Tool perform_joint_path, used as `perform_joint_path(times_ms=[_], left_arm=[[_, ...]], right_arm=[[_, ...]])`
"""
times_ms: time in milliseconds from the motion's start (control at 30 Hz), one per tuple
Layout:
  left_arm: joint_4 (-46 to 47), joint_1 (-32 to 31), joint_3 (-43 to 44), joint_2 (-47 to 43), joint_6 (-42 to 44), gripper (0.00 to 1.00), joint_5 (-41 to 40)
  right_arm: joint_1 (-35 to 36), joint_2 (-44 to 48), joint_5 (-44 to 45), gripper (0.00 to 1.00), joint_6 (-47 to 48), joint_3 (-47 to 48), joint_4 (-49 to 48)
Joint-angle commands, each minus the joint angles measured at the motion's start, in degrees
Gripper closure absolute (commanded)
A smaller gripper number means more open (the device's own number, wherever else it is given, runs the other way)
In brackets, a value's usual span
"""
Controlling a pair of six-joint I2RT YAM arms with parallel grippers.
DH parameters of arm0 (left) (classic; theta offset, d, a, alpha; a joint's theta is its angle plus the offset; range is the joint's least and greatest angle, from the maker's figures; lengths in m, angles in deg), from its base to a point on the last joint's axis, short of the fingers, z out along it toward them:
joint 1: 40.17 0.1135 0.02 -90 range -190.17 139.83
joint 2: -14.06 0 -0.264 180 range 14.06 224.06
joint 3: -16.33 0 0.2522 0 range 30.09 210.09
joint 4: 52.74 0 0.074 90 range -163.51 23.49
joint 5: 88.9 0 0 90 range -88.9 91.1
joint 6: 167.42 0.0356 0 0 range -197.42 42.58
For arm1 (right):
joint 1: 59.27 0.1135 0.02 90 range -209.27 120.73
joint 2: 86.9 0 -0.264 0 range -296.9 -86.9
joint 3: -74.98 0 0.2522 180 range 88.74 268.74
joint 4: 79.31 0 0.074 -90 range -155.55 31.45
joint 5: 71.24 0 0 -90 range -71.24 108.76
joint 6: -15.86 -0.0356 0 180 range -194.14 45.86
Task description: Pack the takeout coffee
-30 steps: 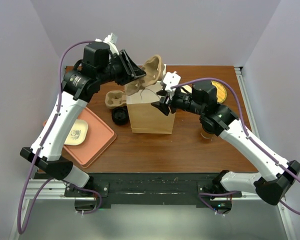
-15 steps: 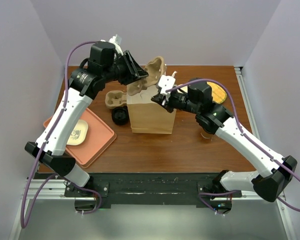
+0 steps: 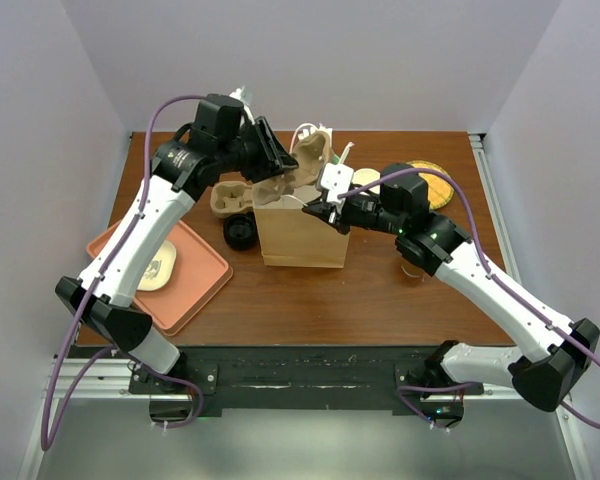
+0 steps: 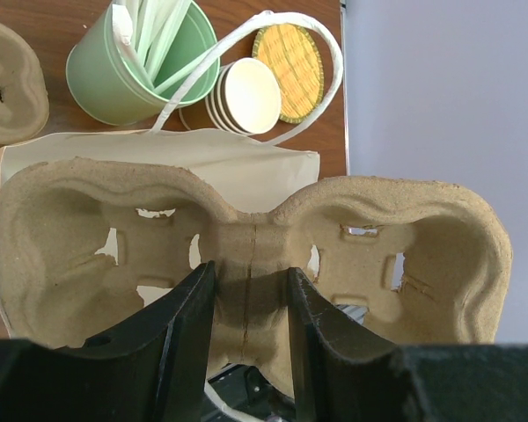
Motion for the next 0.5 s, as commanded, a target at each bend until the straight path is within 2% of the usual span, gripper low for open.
perform_joint_path(times_ms=[0,467], left_arm=[[-0.9,-0.3,1.2,0.7,0.9,0.82,-1.0],[-5.9,-1.6,4.2,4.4,3.0,0.82,-3.4]], right_arm=[[0.2,1.8,-3.4,1.00,2.5,-1.3,-2.6],[0.2,3.6,-7.3,1.00,4.2,-3.3,-2.9]])
